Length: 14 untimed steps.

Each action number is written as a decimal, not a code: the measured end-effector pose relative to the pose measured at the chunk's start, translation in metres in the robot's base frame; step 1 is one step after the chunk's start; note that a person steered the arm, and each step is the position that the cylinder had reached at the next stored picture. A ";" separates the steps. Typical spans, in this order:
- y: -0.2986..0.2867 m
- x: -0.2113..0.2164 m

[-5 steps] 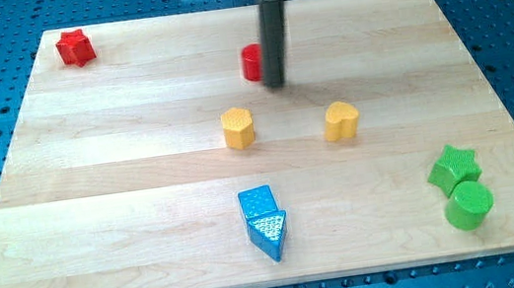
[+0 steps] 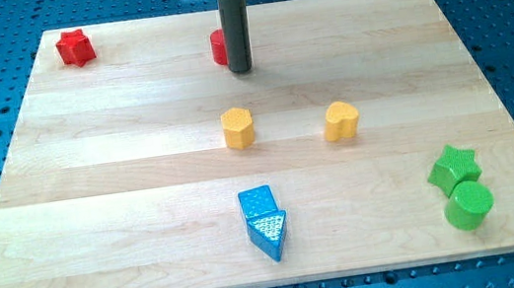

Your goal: Push the red circle close to the red star

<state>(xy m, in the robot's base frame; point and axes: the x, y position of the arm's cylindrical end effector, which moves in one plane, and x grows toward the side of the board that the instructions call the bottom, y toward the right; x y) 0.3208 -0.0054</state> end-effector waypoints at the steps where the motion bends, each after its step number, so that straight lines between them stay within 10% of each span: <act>1: 0.003 0.007; 5: 0.107 -0.013; 10: -0.159 -0.059; 12: -0.093 -0.092; 14: -0.172 -0.095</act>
<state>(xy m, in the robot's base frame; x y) 0.2259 -0.1774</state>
